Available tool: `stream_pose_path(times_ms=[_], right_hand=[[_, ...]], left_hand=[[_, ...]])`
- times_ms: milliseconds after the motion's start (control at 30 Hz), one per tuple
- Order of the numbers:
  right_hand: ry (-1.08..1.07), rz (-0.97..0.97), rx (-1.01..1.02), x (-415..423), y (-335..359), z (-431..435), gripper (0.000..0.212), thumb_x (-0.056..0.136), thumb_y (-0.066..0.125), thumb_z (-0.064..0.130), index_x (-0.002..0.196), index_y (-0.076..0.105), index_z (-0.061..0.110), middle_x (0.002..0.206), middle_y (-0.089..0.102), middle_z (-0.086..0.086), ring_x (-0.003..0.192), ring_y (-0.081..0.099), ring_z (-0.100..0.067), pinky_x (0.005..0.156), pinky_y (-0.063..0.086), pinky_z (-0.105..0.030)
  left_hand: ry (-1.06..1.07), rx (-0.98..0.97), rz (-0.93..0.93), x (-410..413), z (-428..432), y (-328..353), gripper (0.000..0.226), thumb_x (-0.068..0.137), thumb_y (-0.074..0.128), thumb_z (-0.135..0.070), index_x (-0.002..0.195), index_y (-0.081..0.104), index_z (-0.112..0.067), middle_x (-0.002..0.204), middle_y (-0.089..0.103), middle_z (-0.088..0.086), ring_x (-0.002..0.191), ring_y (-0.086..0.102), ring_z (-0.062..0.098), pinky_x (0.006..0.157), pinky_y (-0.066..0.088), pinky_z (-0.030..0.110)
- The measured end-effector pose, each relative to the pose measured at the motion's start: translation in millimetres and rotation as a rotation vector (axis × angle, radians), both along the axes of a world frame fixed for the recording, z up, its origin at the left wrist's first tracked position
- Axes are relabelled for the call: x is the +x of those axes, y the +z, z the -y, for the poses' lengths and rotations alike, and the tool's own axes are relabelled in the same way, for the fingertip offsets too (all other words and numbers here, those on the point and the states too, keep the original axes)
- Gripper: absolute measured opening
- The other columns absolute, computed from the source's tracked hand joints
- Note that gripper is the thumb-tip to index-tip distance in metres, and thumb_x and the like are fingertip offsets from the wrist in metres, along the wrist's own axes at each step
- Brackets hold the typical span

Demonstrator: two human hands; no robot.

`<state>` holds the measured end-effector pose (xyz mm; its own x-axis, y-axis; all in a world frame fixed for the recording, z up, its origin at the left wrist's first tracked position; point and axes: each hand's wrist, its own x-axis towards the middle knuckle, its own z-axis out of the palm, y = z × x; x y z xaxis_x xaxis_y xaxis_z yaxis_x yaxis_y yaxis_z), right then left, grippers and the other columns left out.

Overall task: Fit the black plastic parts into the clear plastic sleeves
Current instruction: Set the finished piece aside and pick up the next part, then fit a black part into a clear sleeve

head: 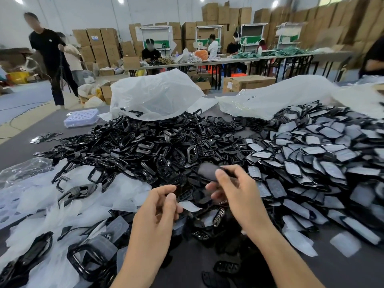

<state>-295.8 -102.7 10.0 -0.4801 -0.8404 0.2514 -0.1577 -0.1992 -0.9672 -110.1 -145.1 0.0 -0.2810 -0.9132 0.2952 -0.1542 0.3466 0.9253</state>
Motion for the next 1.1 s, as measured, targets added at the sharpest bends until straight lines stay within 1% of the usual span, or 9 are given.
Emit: stream_pose_path(times_ms=[100,233,367,467,533,600,700,900,1100], right_hand=[[-0.388,0.247,-0.228,-43.2,9.9,-8.0,0.03,0.105,0.055,0.028,0.134,0.055,0.019,0.091,0.079,-0.005,0.07,0.073,-0.014,0.062,0.057,-0.021],[-0.657,0.353,-0.323,-63.1,11.6,-19.0,0.073,0.104,0.058,0.034,0.162,0.014,0.029,0.102,0.077,-0.001,0.071,0.072,-0.01,0.064,0.056,-0.018],[-0.472,0.116,-0.193,-39.6,5.3,-8.4,0.053,0.106,0.051,0.03,0.155,0.032,0.036,0.101,0.077,0.012,0.071,0.073,-0.01,0.064,0.056,-0.017],[-0.276,-0.191,-0.043,-15.7,-4.8,1.4,0.041,0.105,0.048,0.037,0.144,0.041,0.048,0.101,0.072,0.023,0.079,0.071,-0.004,0.063,0.055,-0.017],[-0.144,-0.387,0.059,-5.8,-14.7,5.1,0.042,0.104,0.049,0.04,0.145,0.042,0.047,0.112,0.067,0.025,0.098,0.065,0.003,0.08,0.055,-0.017],[-0.024,-0.595,0.196,-2.2,-26.1,8.8,0.046,0.104,0.05,0.041,0.149,0.042,0.04,0.138,0.054,0.022,0.127,0.049,0.004,0.106,0.04,-0.017],[0.061,-0.863,0.338,1.4,-34.8,11.5,0.046,0.104,0.045,0.047,0.149,0.044,0.037,0.146,0.049,0.019,0.137,0.037,-0.005,0.116,0.028,-0.026],[0.09,-0.865,0.326,5.1,-33.6,10.4,0.034,0.103,0.047,0.046,0.135,0.055,0.04,0.133,0.054,0.024,0.125,0.04,-0.002,0.11,0.033,-0.026],[0.074,-0.848,0.316,6.5,-33.2,10.4,0.027,0.102,0.05,0.046,0.126,0.058,0.04,0.121,0.055,0.023,0.116,0.044,-0.002,0.105,0.035,-0.024]], left_hand=[[-0.025,0.001,0.027,-1.8,-1.7,-2.0,0.019,0.102,0.049,-0.022,0.105,0.061,-0.037,0.077,0.07,-0.006,0.069,0.064,0.009,0.068,0.054,0.028],[-0.05,-0.101,0.17,-2.2,-6.1,-4.9,0.022,0.101,0.05,-0.026,0.105,0.058,-0.046,0.08,0.07,-0.013,0.065,0.063,0.009,0.062,0.05,0.02],[-0.11,-0.32,0.435,-1.1,-10.9,-7.0,0.026,0.097,0.044,-0.043,0.107,0.045,-0.067,0.09,0.061,-0.022,0.07,0.059,0.003,0.062,0.045,0.015],[-0.127,-0.61,0.582,-4.7,-10.7,-9.9,0.024,0.094,0.05,-0.04,0.116,0.055,-0.047,0.097,0.057,-0.027,0.087,0.052,-0.004,0.08,0.042,0.017],[-0.08,-0.754,0.638,-6.0,-7.2,-14.9,0.03,0.088,0.052,-0.039,0.115,0.064,-0.033,0.106,0.06,-0.019,0.095,0.055,0.005,0.085,0.042,0.023],[0.003,-0.782,0.722,-4.9,-2.3,-17.2,0.038,0.084,0.05,-0.042,0.115,0.069,-0.028,0.113,0.064,-0.007,0.102,0.061,0.016,0.09,0.048,0.03],[0.141,-0.706,0.907,-1.6,3.7,-17.9,0.05,0.082,0.044,-0.048,0.111,0.075,-0.021,0.115,0.071,0.006,0.1,0.071,0.029,0.085,0.057,0.043],[0.182,-0.609,0.987,2.8,14.5,-22.2,0.046,0.072,0.084,-0.041,0.11,0.075,-0.018,0.108,0.074,0.003,0.096,0.073,0.027,0.074,0.06,0.043],[0.174,-0.627,0.949,2.1,14.5,-23.2,0.043,0.074,0.083,-0.039,0.111,0.074,-0.019,0.105,0.072,0.0,0.096,0.071,0.026,0.074,0.059,0.041]])
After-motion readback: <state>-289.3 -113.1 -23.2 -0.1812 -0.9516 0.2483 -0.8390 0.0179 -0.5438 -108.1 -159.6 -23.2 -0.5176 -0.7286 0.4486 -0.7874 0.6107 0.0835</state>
